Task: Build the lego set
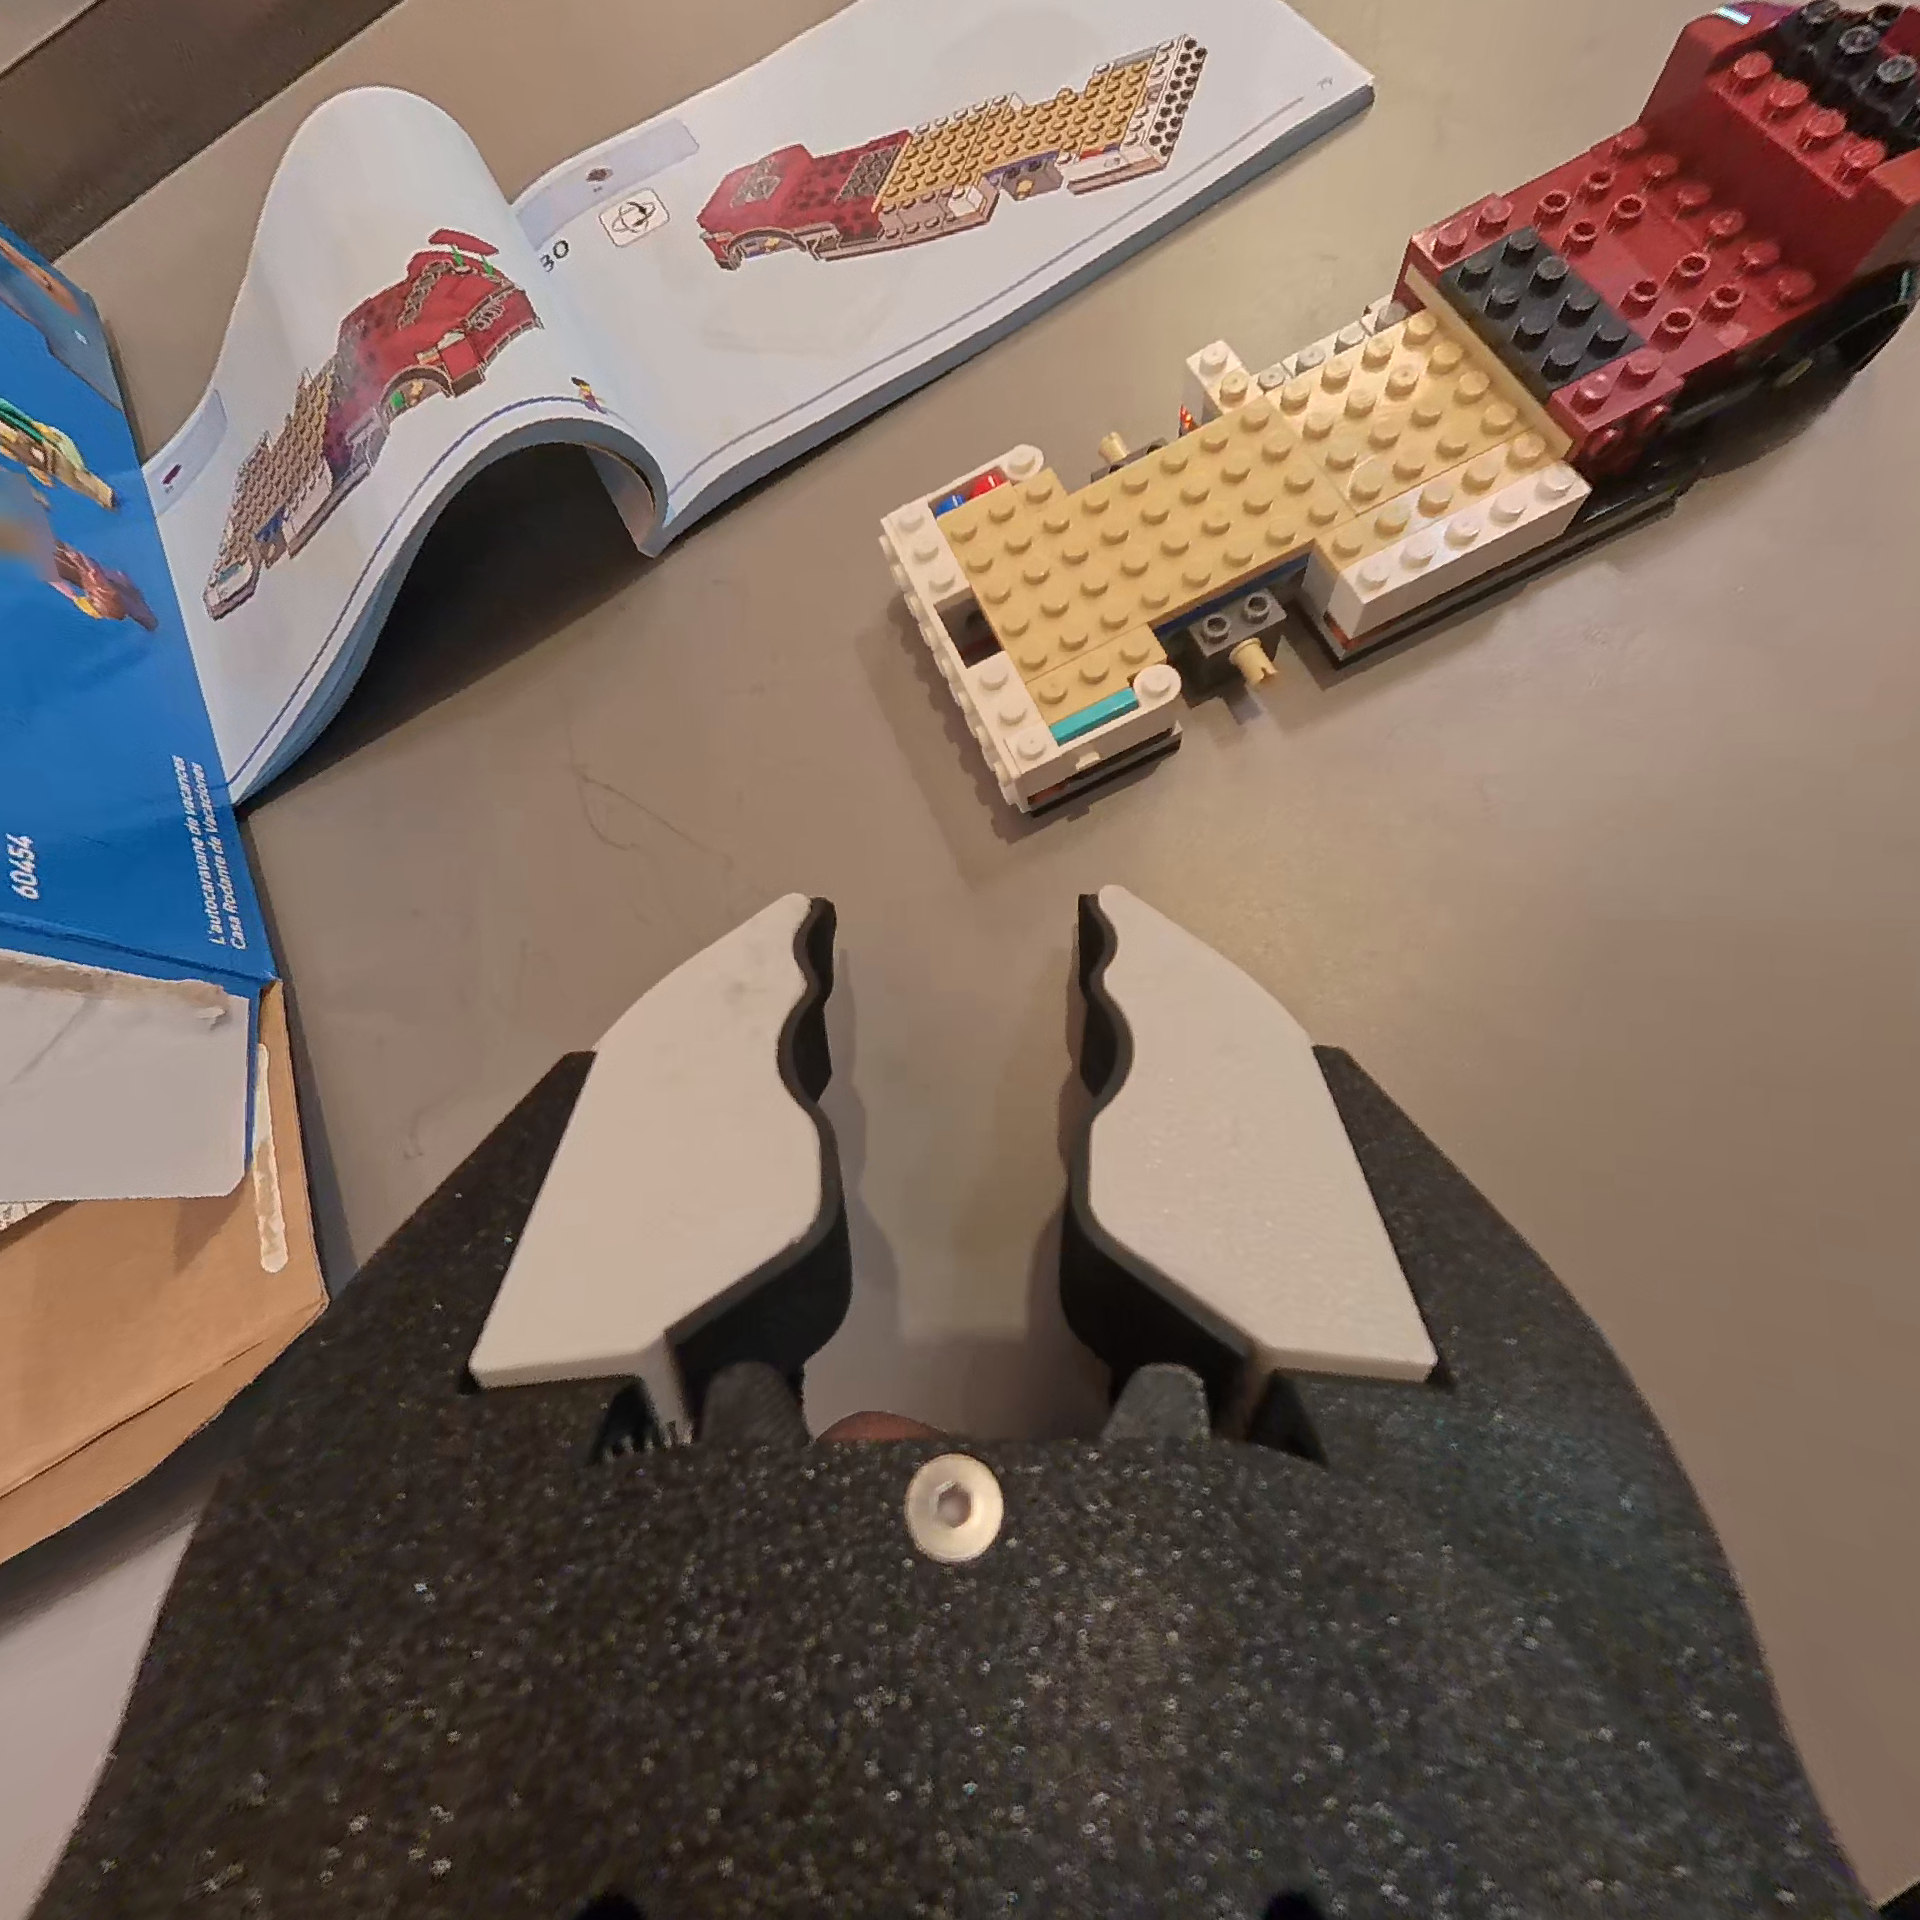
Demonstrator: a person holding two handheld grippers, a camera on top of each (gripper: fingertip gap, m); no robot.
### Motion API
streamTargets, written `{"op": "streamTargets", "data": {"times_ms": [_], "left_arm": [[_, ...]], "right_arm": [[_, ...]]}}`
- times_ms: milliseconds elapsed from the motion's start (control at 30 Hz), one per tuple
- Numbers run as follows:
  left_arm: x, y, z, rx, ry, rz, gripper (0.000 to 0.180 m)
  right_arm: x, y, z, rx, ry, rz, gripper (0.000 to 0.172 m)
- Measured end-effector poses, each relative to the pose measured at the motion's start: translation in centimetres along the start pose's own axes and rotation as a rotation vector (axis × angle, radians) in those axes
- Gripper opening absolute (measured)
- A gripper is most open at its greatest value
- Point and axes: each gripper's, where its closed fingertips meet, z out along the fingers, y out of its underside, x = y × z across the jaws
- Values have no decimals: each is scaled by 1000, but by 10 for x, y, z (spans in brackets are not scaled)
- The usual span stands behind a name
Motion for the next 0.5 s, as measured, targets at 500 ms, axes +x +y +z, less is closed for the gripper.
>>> {"op": "streamTargets", "data": {"times_ms": [500], "left_arm": [[-1,-1,-1,13,7,-15,46]], "right_arm": [[2,-7,1,45,35,-56,11]]}}
